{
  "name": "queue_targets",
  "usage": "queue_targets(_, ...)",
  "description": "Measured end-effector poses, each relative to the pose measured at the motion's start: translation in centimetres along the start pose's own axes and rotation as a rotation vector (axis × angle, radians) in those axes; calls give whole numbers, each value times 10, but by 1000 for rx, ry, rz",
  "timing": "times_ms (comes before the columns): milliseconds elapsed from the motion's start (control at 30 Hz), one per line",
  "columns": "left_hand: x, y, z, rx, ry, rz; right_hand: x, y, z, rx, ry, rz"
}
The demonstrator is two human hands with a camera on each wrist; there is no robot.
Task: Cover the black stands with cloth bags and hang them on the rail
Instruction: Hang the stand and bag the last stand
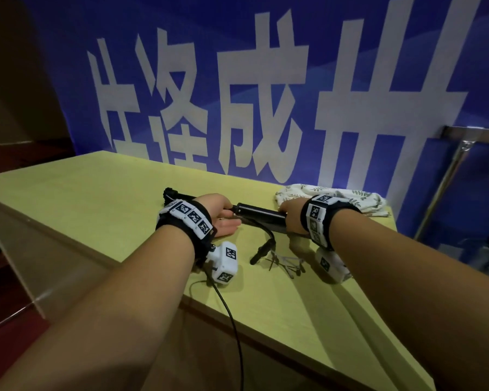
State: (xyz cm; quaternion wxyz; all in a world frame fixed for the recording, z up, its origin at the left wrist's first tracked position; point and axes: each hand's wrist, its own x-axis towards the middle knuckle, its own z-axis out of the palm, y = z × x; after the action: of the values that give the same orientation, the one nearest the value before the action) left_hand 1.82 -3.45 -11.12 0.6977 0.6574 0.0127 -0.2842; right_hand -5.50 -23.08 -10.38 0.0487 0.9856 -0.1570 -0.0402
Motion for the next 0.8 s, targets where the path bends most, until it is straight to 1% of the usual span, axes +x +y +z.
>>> queue_targets(33, 0, 1, 0, -11, -16, 15, -6, -2, -7, -2, 38, -1)
queue_targets(100, -5, 5, 2, -65, -14, 36, -10, 1, -12, -14, 59, 13)
queue_targets(133, -7, 8, 4, -70, -14, 66, -13, 2, -17, 10, 40, 34)
queue_targets(200, -10, 15, 10, -44, -11, 136, -18, 8, -25, 155, 10, 76)
queue_targets(267, -17, 24, 18, -5, -16, 183, -23, 14, -30, 297, 16, 113)
queue_targets(433, -42, 40, 42, 111, -3, 240, -53, 35, -49, 505, 82, 160)
queue_targets(533, -51, 47, 54, 219, 97, 266, -70, 49, -55, 641, 107, 162)
queue_targets(600, -56, 51, 57, 288, 175, 287, -85, 57, -59, 729, 120, 184)
queue_targets(633, -59, 53, 59, 311, 193, 291, -92, 63, -61, 772, 128, 198)
queue_targets(700, -64, 56, 62, 336, 191, 301, -104, 73, -64, 840, 138, 214)
queue_targets(800, -73, 56, 67, 354, 191, 286, -123, 84, -68, 858, 152, 224)
